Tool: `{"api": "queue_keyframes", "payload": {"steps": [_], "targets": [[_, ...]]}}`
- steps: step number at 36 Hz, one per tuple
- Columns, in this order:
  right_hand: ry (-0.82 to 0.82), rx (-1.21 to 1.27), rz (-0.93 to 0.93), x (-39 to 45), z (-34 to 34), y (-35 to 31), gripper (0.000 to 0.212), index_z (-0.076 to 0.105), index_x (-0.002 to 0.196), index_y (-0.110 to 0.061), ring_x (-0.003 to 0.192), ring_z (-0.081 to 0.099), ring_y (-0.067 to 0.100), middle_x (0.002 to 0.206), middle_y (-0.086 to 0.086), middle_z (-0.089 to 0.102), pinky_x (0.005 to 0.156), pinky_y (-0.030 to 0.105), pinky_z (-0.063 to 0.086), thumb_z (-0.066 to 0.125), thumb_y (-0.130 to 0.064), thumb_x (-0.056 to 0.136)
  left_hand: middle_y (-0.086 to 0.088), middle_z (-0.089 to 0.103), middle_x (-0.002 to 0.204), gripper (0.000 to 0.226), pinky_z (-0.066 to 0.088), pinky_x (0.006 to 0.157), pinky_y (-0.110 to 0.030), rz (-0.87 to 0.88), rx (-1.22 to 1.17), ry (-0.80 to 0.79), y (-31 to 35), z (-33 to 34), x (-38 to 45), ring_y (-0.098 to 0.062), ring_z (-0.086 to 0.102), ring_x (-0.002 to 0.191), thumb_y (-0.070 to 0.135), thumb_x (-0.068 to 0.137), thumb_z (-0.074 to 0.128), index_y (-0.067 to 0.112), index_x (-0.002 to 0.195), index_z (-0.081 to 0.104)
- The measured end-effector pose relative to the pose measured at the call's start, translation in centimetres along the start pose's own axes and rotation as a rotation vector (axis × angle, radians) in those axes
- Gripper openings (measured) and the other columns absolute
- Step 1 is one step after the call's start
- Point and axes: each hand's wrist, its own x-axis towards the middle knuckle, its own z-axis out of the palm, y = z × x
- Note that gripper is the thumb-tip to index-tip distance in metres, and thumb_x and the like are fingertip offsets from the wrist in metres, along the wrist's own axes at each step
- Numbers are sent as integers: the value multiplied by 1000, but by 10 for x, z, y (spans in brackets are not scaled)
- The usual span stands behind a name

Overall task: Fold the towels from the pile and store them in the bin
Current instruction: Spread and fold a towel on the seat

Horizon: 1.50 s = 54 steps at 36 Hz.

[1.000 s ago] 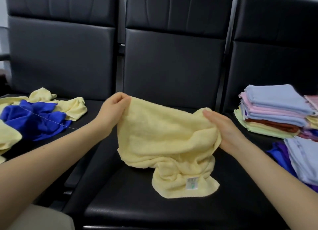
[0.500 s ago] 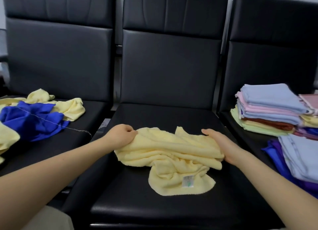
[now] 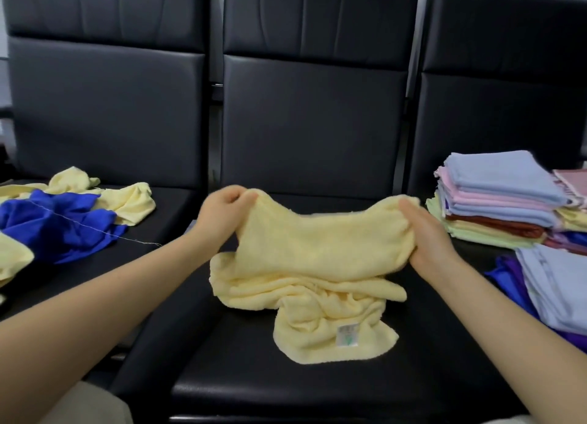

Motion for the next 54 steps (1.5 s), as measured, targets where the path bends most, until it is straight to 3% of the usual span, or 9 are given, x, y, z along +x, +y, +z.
{"api": "queue_keyframes", "payload": {"steps": [5,11,16,21,31,35,38,45,54], "targets": [[-176,318,13,-9,-12,-15,23,65,99,-13,89,70,16,90,4,75,84,33,51,47,-27,101,6,67,93,18,45,68,-20,45,-151,119,12,-8,-4,-6,59,83,29,94,56,17,97,68],[5,-53,319,-1,-23,16,15,57,89,-9,61,63,22,70,8,63,61,31,47,44,-13,95,6,61,86,16,42,57,-15,-142,42,-98,-26,2,-15,-8,53,75,8,93,53,19,97,64],[-12,-698,349,-1,-18,19,63,64,113,-13,93,63,24,110,6,66,79,34,47,61,-65,77,1,61,96,16,43,69,-28,-274,169,-163,-36,11,-9,-12,53,79,28,94,49,19,101,61],[-22,-975,202,-1,-7,21,74,45,141,-5,118,53,31,138,13,51,76,31,40,57,-57,90,7,57,91,40,45,68,-30,-152,561,-155,-40,21,3,-9,55,80,54,94,42,18,112,49],[76,-543,184,32,9,29,42,58,121,-9,94,61,24,110,10,63,75,35,49,66,-34,89,1,57,79,24,37,58,-29,-146,837,-195,-61,25,34,-15,54,74,36,88,56,14,80,52],[90,-195,140,57,18,14,31,68,89,-18,95,62,24,95,3,66,92,41,48,73,-35,63,-5,54,82,11,38,64,-29,-268,266,-163,-50,22,62,-19,50,73,20,92,49,12,88,56],[62,73,68,71,32,0,19,47,57,-19,65,54,18,64,-2,53,67,30,45,61,-20,70,-7,52,81,12,38,65,-30,-275,3,-23,-39,14,85,-21,48,75,13,91,48,10,82,55],[2,385,-37,110,44,-6,15,48,67,-14,61,58,16,63,0,59,61,26,46,43,-10,81,4,46,77,9,36,56,-23,-52,-143,182,-25,10,120,-10,42,68,21,93,46,13,87,47],[157,-750,50,143,33,54,36,61,116,0,99,61,32,117,15,63,82,38,50,67,-17,85,-1,61,126,33,47,81,-27,-168,376,12,-94,32,128,-21,59,107,7,93,48,18,119,66]]}}
